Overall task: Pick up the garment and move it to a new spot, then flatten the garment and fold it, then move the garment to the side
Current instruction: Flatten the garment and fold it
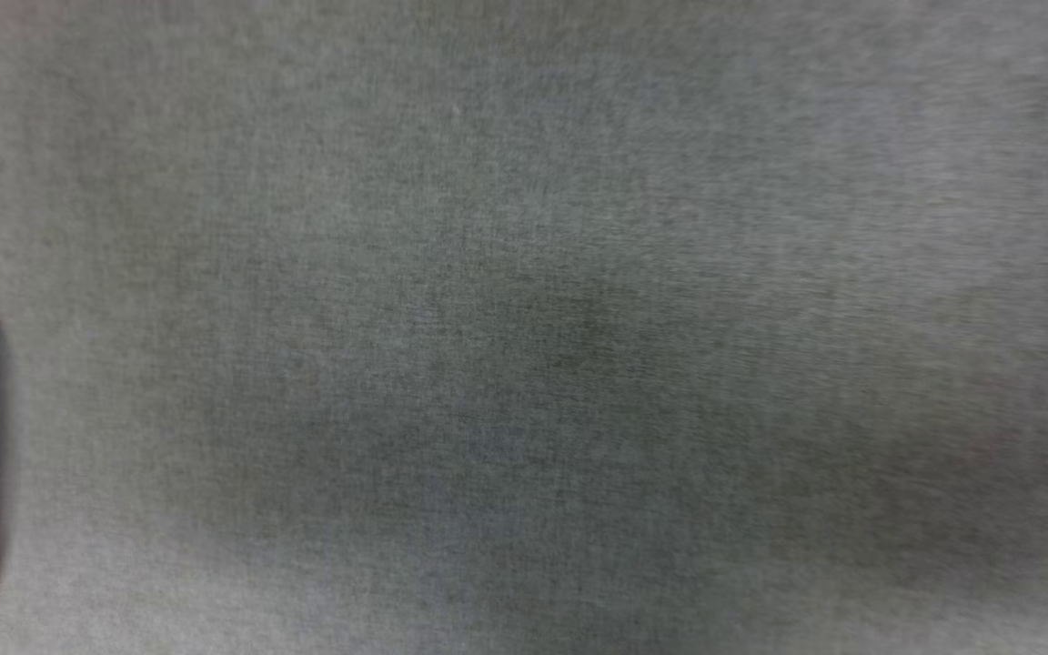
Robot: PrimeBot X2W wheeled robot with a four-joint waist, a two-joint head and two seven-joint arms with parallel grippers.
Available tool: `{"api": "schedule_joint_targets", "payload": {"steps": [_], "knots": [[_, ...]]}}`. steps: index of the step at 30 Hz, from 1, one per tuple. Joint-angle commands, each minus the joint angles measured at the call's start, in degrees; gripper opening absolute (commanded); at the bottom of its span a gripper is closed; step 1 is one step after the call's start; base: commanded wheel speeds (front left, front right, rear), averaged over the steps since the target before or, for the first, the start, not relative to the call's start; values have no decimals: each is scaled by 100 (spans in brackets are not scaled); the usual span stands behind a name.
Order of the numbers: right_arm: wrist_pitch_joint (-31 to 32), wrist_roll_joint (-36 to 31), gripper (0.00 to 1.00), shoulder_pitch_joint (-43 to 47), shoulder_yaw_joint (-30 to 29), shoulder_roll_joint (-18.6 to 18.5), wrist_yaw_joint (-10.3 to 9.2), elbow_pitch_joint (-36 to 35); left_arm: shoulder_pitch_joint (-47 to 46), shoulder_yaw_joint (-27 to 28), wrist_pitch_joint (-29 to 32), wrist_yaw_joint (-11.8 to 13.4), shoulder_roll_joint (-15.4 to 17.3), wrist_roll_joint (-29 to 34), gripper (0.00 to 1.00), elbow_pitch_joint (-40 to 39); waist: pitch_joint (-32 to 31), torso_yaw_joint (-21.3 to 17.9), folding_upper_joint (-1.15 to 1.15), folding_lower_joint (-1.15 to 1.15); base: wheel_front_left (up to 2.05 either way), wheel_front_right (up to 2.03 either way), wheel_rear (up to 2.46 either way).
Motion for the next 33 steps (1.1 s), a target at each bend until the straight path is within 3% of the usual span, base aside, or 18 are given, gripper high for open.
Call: {"api": "schedule_joint_targets", "payload": {"steps": [1,9,15,19,22,28,33], "knots": [[-1,-15,0,128,-60,22,-7,1,167,235,-6,-56,-55,95,0,-34,684,344,0,0,0,0,0],[-3,191,0,542,133,-38,-7,172,940,915,-7,-445,-496,631,0,391,572,448,0,0,0,0,0],[-3,1014,0,921,204,-151,-6,520,1217,908,-3,-672,-688,834,0,1402,99,506,0,0,0,0,0],[95,2151,0,1319,767,-176,-6,1224,1385,563,197,-848,-673,1035,0,2261,-466,511,0,0,0,0,0],[355,3038,0,1677,1437,-410,-6,1386,1588,310,380,-984,-698,1103,0,2665,-918,506,0,0,0,0,0],[1238,4827,0,2730,2647,-1191,-6,766,2326,-296,514,-1084,-662,1134,0,2945,-1839,433,0,0,0,0,0],[1674,5905,0,3752,3095,-1811,-6,177,3296,-970,557,-1081,-532,631,0,2560,-2541,385,0,0,0,0,0]]}}
